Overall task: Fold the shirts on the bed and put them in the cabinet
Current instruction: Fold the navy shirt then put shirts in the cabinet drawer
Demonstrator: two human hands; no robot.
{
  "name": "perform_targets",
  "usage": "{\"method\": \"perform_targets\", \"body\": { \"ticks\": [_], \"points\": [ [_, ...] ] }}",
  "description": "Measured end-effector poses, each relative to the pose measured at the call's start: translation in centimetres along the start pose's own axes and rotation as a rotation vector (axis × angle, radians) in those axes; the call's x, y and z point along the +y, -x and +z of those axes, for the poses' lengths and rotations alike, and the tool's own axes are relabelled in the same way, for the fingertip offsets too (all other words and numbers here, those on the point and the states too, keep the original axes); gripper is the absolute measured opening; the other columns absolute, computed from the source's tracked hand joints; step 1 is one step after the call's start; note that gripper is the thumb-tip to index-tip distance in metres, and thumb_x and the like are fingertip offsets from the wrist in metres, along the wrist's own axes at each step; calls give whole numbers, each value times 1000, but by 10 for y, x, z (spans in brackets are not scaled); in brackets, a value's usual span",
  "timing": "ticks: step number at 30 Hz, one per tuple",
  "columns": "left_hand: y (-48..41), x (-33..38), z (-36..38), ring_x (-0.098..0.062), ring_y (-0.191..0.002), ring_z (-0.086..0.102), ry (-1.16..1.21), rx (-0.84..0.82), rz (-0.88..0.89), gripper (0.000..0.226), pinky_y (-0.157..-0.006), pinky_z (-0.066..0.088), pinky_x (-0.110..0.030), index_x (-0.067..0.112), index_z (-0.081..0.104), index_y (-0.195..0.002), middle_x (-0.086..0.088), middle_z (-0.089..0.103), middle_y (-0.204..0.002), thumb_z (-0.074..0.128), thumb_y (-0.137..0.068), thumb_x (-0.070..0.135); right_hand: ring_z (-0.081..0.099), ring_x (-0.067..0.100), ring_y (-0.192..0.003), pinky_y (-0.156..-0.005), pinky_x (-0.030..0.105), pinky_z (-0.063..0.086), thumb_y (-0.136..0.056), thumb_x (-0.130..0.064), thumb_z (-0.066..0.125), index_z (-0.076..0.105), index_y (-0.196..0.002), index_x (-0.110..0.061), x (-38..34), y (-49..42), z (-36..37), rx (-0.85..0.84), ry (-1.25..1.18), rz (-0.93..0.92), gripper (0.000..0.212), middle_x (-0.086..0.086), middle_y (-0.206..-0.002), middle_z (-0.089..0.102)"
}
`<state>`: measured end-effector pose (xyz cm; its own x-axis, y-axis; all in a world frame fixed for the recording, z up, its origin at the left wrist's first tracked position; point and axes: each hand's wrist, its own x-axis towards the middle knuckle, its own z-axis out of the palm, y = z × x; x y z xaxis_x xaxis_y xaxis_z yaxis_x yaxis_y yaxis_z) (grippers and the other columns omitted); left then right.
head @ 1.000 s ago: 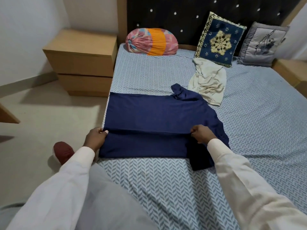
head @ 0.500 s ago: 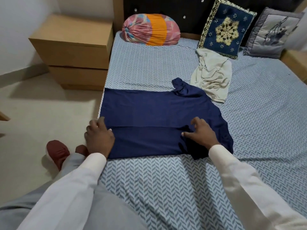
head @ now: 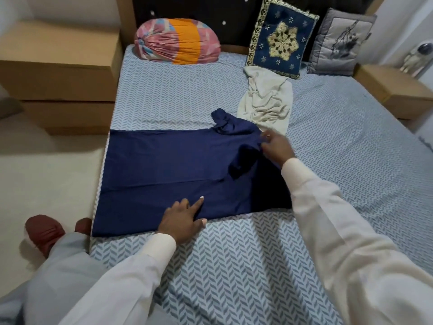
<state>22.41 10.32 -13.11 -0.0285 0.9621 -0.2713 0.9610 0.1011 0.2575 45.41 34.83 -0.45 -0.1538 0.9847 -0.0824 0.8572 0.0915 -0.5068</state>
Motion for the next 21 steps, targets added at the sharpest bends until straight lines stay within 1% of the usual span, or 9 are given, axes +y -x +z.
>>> {"method": "perform_targets", "body": {
  "ticks": [2,4,6,8,11,13,15,17,21],
  "points": [
    [-1,2,1,-25,-110,47,-27,2,-2,75,-93,42,-39,41,5,-156,-3,45,-121,34,-92,70,63,30,-102,-91,37,48,-82,-21,66,56,-123,-19,10,-17,-25,221,-102,63,42,13,-110,68],
    [-3,4,1,-25,-111,46,-53,-1,-7,78,-94,42,-39,42,3,-156,-2,44,-122,37,-91,70,63,31,-107,-93,38,50,-72,-32,71,55,-126,-19,28,-15,-37,146,-69,159,57,13,-113,68],
    [-5,5,1,-25,-112,46,-57,-17,-11,80,-95,42,-40,43,1,-156,-2,43,-124,38,-90,70,68,32,-94,-76,32,54,-68,-37,77,64,-109,-14,54,2,-33,-61,34,274,48,14,-96,70],
    [-7,3,-2,-26,-114,47,-48,-41,-11,82,-94,43,-39,43,0,-155,-3,43,-125,40,-89,71,61,27,-63,-46,22,45,-73,-31,84,60,-86,-9,81,27,-18,-245,-4,383,35,10,-70,59],
    [-10,2,-5,-27,-117,46,-18,-93,8,85,-95,44,-40,45,-2,-155,-4,42,-127,41,-88,72,48,17,-50,-36,19,37,-76,-22,86,47,-78,-16,117,53,9,-253,-61,449,39,4,-63,50],
    [-10,-2,-7,-28,-120,44,38,-122,22,83,-97,43,-41,45,-2,-155,-4,42,-130,39,-89,74,44,17,-45,-38,20,34,-78,-12,82,43,-72,-18,136,55,19,-216,-89,446,40,5,-58,46],
    [-6,-9,-10,-26,-124,43,121,-126,18,79,-99,43,-41,44,2,-155,-3,43,-130,36,-91,73,48,18,-51,-45,24,41,-78,-6,80,49,-73,-18,147,56,20,-162,-141,484,34,7,-63,50],
    [2,-20,-11,-23,-118,47,139,-89,5,74,-93,46,-39,41,7,-156,-1,44,-123,35,-94,69,61,24,-66,-63,34,53,-76,-16,82,58,-72,-15,160,54,20,-44,-97,519,24,10,-72,63],
    [17,-33,-9,-21,-109,51,156,-52,-8,66,-82,46,-33,41,15,-155,2,45,-115,36,-96,65,71,31,-90,-86,37,56,-76,-29,77,67,-76,-14,172,60,19,-5,-38,552,18,15,-91,74]
  ]
}}
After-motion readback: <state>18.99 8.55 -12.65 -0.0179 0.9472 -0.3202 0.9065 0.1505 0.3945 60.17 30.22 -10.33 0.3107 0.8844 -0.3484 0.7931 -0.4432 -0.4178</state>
